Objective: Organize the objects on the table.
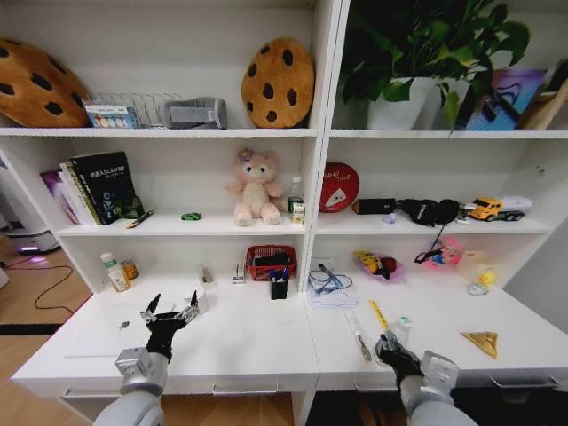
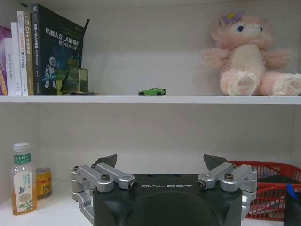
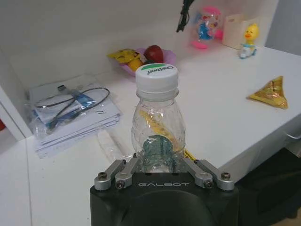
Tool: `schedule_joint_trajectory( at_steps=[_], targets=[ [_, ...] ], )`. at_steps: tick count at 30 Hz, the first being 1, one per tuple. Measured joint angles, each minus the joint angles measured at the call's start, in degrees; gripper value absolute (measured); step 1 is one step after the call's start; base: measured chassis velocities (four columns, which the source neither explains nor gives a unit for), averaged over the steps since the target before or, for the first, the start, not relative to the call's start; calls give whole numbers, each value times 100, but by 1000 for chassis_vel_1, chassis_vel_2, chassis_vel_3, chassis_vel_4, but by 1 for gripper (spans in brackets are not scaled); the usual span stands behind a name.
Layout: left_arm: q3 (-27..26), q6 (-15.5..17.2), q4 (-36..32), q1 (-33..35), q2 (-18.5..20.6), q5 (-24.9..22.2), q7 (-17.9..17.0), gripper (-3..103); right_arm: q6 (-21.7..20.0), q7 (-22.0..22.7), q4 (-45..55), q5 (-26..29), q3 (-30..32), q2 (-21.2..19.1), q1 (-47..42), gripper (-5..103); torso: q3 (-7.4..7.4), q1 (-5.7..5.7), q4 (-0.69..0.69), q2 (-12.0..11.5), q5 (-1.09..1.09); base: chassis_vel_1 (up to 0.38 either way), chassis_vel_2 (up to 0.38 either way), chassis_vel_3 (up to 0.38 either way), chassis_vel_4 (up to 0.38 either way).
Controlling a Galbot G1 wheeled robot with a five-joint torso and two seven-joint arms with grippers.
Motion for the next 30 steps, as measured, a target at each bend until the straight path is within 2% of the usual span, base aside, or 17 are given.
schedule_joint_trajectory(
  at_steps=[1, 3, 6, 7, 8, 9, 10, 11, 12, 14, 15, 17, 19, 21, 23, 25, 30],
  targets=[
    [0, 0, 0, 0, 0, 0, 0, 100, 0, 0, 0, 0, 0, 0, 0, 25, 0, 0, 0, 0, 0, 0, 0, 0, 0],
    [1, 0, 0, 0, 0, 0, 1, 100, 121, 312, -1, 366, 9, -38, 76, 25, 0, 0, -1, 0, 1, 0, 0, 0, 0],
    [1, 0, 0, 0, 0, 0, 1, 100, 295, 862, -4, 1419, -106, 41, 373, 25, 1, 1, 1, 0, 2, 0, 0, 0, 0],
    [1, 0, 0, 0, 0, 0, 1, 100, 295, 862, -4, 1419, -106, 41, 373, 25, 1, 1, 1, 0, 2, 0, 0, 0, 0],
    [2, 0, 0, 0, 0, 0, 1, 100, 356, 1072, -5, 1848, -147, 114, 476, 25, 1, 1, 1, 0, 2, 0, 0, 0, 0],
    [2, 0, 0, 0, 0, 0, 1, 100, 356, 1072, -5, 1848, -147, 114, 476, 25, 1, 1, 1, 0, 2, 0, 0, 0, 0],
    [2, 0, 0, 0, 0, 0, 1, 100, 415, 1205, -6, 2178, -160, 170, 541, 25, 1, 1, 1, 0, 2, 0, 0, 0, 0],
    [2, 0, 0, 0, 0, 0, 1, 100, 587, 1497, -8, 2797, -169, 272, 711, 25, 1, 0, -1, 0, 2, 0, 0, 0, 0],
    [2, 0, 0, 0, 0, 0, 1, 100, 587, 1497, -8, 2797, -169, 272, 711, 25, 1, 0, -1, 0, 2, 0, 0, 0, 0],
    [2, 0, 0, 0, 0, 0, 0, 100, 999, 1903, -9, 3668, -159, 426, 1039, 25, 1, 1, 2, 0, 1, 0, 0, 0, 0],
    [2, 0, 0, 0, 0, 0, 0, 100, 999, 1903, -9, 3668, -159, 426, 1039, 25, 1, 1, 2, 0, 1, 0, 0, 0, 0],
    [2, 0, 0, 0, 0, 0, -1, 100, 1182, 1967, -10, 4090, -113, 678, 1099, 25, 1, 1, 1, 0, 1, 0, 0, 0, 0],
    [2, 0, 0, 0, 0, 0, -1, 100, 1223, 1970, -11, 4141, -113, 752, 1089, 25, 1, 1, 1, 0, 1, 0, 0, 0, 0],
    [2, 0, 0, 0, 0, 0, -1, 100, 1338, 1970, -144, 4202, -134, 1110, 982, 25, 1, 1, 0, 0, 1, 0, 0, 0, 0],
    [2, 0, 0, 0, 0, 0, -1, 100, 1358, 1970, -206, 4198, -134, 1190, 950, 25, 0, 0, 0, 0, 2, 0, 0, 0, 0],
    [2, 0, 0, 0, 0, 0, -1, 100, 1526, 1960, -536, 4079, -134, 1454, 800, 25, 1, 1, 0, 0, 1, 0, 0, 0, 0],
    [2, 0, 0, 0, 0, 0, -1, 100, 1559, 1941, -1071, 3878, -15, 1734, 711, 25, 0, 1, 0, 0, 2, 0, 0, 0, 0]
  ],
)
